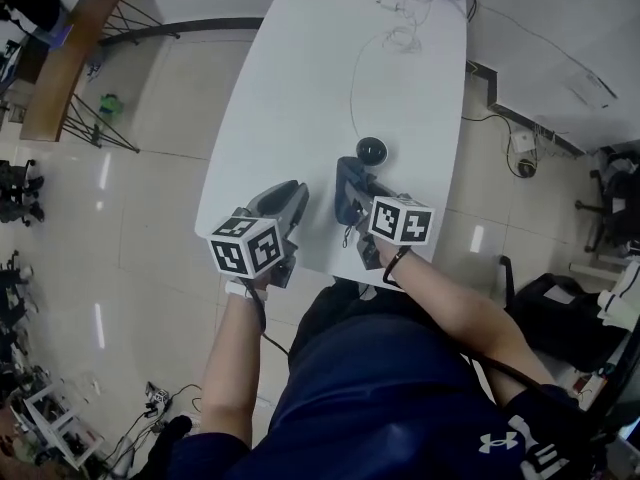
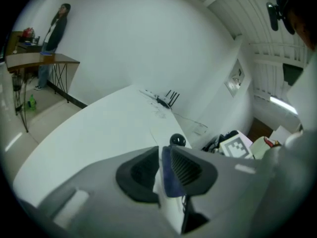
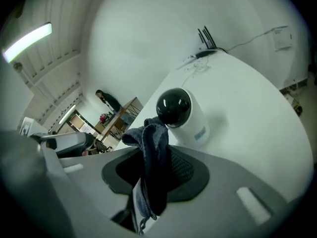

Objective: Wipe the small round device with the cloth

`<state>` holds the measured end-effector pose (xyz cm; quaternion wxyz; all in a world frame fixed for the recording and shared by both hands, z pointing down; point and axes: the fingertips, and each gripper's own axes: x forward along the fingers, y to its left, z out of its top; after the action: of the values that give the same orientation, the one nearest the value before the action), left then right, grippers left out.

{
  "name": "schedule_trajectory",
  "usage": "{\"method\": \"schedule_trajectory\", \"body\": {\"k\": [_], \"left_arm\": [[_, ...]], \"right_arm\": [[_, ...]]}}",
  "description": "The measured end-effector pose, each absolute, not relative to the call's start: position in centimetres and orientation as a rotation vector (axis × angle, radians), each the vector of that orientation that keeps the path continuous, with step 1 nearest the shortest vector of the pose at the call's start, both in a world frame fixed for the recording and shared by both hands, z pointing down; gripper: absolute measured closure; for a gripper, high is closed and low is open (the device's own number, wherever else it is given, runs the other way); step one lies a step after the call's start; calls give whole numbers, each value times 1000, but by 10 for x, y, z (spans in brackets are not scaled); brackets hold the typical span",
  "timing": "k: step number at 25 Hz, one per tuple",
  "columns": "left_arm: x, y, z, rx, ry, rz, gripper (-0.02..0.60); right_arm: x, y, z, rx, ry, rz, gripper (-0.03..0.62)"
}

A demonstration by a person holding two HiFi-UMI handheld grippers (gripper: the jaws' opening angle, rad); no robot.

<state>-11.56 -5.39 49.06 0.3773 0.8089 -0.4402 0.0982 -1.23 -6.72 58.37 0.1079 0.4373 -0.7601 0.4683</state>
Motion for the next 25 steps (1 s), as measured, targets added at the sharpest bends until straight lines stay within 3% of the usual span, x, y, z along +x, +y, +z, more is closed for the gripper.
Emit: {"method": "schedule_trajectory", "body": {"k": [9,13,20,25], "left_arm": [[-119,-20,513,1991,-1126,256,508],[-120,-20,515,1980,-1138,228,508],[-120,-31,505,1986,-1163,149,509],[-117,-25,507,1979,-1155,155,511]], "right_arm": [[-12,-56,631,1331,-1944,1867,477],[-15,-51,611,1275,-1995,1822,476],[-22,-86,467,1371,-2472,1588,477],[-1,-103,505,1603,-2281,1649,477]]}}
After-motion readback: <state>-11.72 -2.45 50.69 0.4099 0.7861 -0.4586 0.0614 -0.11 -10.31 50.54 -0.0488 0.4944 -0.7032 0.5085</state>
